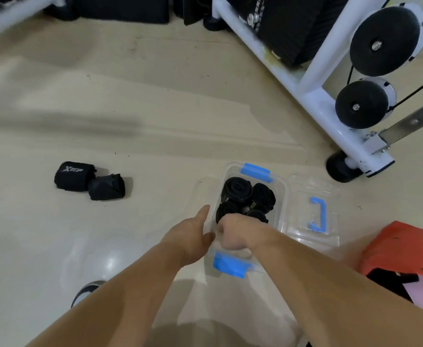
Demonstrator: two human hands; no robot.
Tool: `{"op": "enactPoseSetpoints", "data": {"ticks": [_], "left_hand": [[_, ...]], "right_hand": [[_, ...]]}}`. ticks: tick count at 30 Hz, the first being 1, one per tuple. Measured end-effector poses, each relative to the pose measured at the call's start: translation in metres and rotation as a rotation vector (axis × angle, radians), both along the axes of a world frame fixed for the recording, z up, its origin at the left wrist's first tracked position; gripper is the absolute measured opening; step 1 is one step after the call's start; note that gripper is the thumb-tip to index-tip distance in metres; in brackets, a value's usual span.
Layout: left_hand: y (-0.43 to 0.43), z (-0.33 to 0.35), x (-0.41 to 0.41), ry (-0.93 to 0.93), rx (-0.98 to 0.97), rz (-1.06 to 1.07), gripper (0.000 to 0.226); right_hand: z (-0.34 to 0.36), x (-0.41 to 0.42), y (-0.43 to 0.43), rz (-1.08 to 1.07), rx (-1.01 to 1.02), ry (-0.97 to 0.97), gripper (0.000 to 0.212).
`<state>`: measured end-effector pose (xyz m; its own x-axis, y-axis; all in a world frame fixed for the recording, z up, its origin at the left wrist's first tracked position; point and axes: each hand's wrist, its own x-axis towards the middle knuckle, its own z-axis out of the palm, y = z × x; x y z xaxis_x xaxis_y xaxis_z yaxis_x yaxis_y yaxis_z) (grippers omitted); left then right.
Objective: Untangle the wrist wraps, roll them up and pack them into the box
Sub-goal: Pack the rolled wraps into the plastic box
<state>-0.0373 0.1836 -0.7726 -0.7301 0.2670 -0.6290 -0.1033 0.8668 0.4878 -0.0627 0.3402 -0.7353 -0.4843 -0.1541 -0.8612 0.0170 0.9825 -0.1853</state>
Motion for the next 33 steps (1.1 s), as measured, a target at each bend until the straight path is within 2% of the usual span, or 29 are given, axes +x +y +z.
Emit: {"op": "enactPoseSetpoints", "data": {"ticks": [3,5,9,11,14,18,22,27,33], "left_hand": [[-0.017,0.009,-0.002,0.063,0.038,-0.006,0.065],[-0.034,0.014,-0.003,0.066,0.061,0.087,0.057],[-0.088,0.018,-0.007,0.029,-0.019,0.274,0.041],[-0.118,0.020,-0.012,0.039,-0.059,0.311,0.039],[-0.164,0.025,-0.028,0.063,-0.145,0.360,0.038],[-0.212,0.025,-0.060,0.063,-0.321,0.460,0.032],[-0.243,0.011,-0.094,0.167,-0.405,0.478,0.052],[-0.267,-0.022,-0.119,0.174,-0.362,0.575,0.054],[-0.279,-0.037,-0.126,0.214,-0.232,0.767,0.055]], "right_hand": [[0.024,-0.022,-0.017,-0.001,0.057,-0.057,0.024],[0.035,-0.032,-0.036,-0.039,0.048,-0.051,0.023],[0.039,-0.042,-0.085,0.027,-0.010,0.332,0.020],[0.030,-0.040,-0.112,0.036,-0.072,0.435,0.023],[0.014,-0.038,-0.153,-0.069,-0.236,0.401,0.021],[-0.004,-0.048,-0.196,-0.071,-0.404,0.424,0.043],[-0.024,-0.071,-0.225,-0.086,-0.438,0.359,0.052],[-0.046,-0.095,-0.256,-0.294,-0.475,0.281,0.052],[-0.077,-0.094,-0.260,-0.540,-0.545,0.131,0.033]]}}
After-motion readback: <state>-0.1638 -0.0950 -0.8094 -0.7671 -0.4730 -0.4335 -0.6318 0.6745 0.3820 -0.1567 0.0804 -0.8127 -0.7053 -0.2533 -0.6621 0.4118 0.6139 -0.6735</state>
